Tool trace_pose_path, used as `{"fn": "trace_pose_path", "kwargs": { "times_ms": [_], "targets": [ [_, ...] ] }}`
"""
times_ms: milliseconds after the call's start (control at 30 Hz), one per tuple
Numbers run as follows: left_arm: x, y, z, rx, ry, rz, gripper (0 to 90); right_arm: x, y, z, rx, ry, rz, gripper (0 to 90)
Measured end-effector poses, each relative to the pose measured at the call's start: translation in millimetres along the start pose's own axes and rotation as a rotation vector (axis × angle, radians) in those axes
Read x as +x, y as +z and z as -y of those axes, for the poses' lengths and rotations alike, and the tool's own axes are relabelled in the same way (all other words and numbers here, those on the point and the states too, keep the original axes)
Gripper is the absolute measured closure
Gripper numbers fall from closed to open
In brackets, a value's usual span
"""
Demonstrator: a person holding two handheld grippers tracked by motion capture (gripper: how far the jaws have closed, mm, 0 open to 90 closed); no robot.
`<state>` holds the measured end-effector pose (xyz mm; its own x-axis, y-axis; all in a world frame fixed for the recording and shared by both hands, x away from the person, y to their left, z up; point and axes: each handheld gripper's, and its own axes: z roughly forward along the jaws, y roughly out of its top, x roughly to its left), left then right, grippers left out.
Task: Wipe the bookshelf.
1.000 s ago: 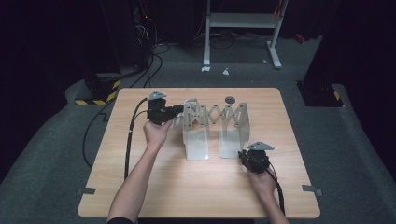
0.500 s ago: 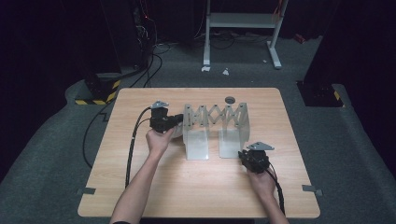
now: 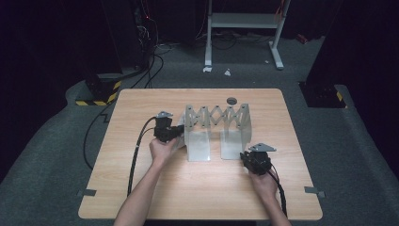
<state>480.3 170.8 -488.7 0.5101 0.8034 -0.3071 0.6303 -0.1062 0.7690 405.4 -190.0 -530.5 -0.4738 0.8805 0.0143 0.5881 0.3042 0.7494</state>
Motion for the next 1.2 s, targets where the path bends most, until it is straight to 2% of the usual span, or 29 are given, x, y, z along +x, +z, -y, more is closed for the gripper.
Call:
{"fn": "trace_pose_path", "kwargs": {
  "times_ms": [233,400,667,967,1067,1133,1200],
  "targets": [
    [-2.4,2.4,18.7,0.037,0.0,0.003,86.8,0.0,-0.1,0.0,0.0,0.003,-0.001,76.2],
    [-9.4,-4.3,31.2,0.046,0.022,0.008,86.8,0.1,0.0,0.0,0.0,0.004,-0.002,76.2],
    [-25.1,-22.5,47.6,0.037,0.054,0.023,86.8,0.1,-0.1,0.0,0.0,0.0,-0.001,76.1],
    [-49.6,-43.9,64.4,0.004,0.09,0.046,86.8,0.3,-0.1,0.0,0.0,-0.001,-0.001,76.1],
    [-57.8,-43.5,65.5,0.002,0.103,0.061,86.8,0.4,0.0,0.0,0.0,-0.002,-0.001,76.1],
    [-64.3,-39.2,65.1,0.004,0.125,0.059,86.8,0.3,-0.1,0.0,0.0,-0.001,-0.001,76.1],
    [-68.6,-34.1,64.5,0.004,0.127,0.068,86.8,0.4,-0.1,0.0,0.0,-0.002,-0.001,76.1]
  ]
}}
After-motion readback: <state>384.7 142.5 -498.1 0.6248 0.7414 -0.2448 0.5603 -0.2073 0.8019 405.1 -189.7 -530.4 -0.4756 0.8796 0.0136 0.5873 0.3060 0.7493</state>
